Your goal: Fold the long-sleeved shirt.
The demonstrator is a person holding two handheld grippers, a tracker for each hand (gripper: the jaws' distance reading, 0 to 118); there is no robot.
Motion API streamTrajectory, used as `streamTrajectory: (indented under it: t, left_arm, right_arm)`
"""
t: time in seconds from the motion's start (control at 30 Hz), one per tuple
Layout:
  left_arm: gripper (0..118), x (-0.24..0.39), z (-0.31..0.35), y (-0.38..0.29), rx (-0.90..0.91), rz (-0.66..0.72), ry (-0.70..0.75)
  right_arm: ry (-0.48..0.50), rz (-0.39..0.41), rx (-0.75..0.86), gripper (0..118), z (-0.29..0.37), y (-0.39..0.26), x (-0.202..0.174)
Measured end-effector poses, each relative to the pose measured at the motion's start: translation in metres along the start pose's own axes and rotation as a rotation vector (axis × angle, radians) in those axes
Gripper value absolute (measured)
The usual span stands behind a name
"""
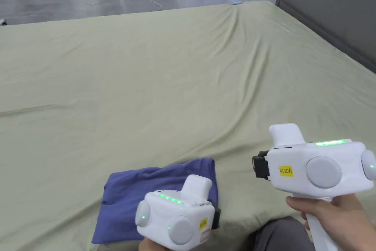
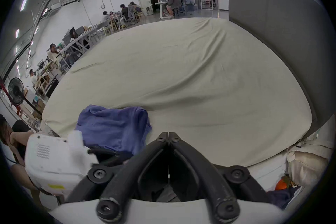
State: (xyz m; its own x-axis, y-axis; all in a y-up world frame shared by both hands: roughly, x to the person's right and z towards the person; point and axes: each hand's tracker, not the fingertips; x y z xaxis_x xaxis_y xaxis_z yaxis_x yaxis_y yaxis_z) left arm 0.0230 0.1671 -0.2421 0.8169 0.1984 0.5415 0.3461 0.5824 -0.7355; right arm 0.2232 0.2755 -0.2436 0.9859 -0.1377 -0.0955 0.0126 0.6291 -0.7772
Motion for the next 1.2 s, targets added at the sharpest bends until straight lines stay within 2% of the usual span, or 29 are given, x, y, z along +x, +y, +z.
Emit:
streamTrajectory:
  t: [0.03, 0.1, 0.23, 0.37, 0.57, 0.63, 0.7, 0.8, 0.83, 0.9, 0.93, 0.97, 1.03, 1.13, 1.2]
  left_arm:
    - [0, 0.004, -0.009, 0.002, -0.023, 0.005, -0.036]
    - [0, 0.010, -0.017, 0.008, -0.019, 0.009, 0.023]
    - [0, -0.003, 0.008, 0.022, 0.013, 0.054, -0.045]
    - [0, -0.035, 0.069, 0.030, 0.125, 0.092, -0.088]
    - [0, -0.128, 0.129, 0.018, 0.193, 0.380, -0.087]
    - [0, -0.155, 0.139, 0.006, 0.209, 0.430, -0.067]
    - [0, -0.176, 0.145, -0.004, 0.221, 0.481, -0.040]
    - [0, -0.206, 0.149, -0.022, 0.240, 0.602, -0.130]
    - [22, -0.216, 0.150, -0.027, 0.249, 0.645, -0.135]
    - [77, -0.227, 0.150, -0.033, 0.220, 0.697, -0.096]
    - [100, -0.228, 0.150, -0.036, 0.207, 0.707, -0.072]
    - [105, -0.233, 0.147, -0.038, 0.205, 0.710, -0.068]
    - [105, -0.244, 0.140, -0.044, 0.203, 0.728, -0.092]
    - [105, -0.253, 0.115, -0.046, 0.091, 0.780, -0.219]
    - [105, -0.256, 0.099, -0.052, 0.080, 0.822, -0.327]
  right_arm:
    - [-0.001, -0.002, -0.001, 0, 0.001, -0.001, 0.002]
    - [-0.002, -0.012, -0.001, 0, 0.003, -0.003, 0.005]
    - [0.016, -0.032, -0.001, 0, 0.004, -0.003, 0.007]
    - [0.152, -0.058, -0.006, 0, -0.009, 0.004, -0.002]
    - [0.393, -0.127, -0.097, 0, -0.061, 0.011, -0.042]
    - [0.455, -0.157, -0.150, 0, -0.082, 0.011, -0.051]
    - [0.470, -0.186, -0.199, 0, -0.104, 0.008, -0.056]
    - [0.438, -0.213, -0.284, 0, -0.131, -0.001, -0.052]
    - [0.411, -0.220, -0.303, 0, -0.138, -0.006, -0.048]
    - [0.356, -0.222, -0.322, 0, -0.146, -0.019, -0.040]
    - [0.385, -0.231, -0.314, 0, -0.148, -0.024, -0.034]
    - [0.456, -0.292, -0.288, 0, -0.147, -0.028, -0.028]
    - [0.465, -0.375, -0.305, 0, -0.146, -0.030, -0.022]
    - [0.454, -0.331, -0.303, 0, -0.146, -0.027, -0.027]
    - [0.440, -0.302, -0.306, 0, -0.145, -0.024, -0.032]
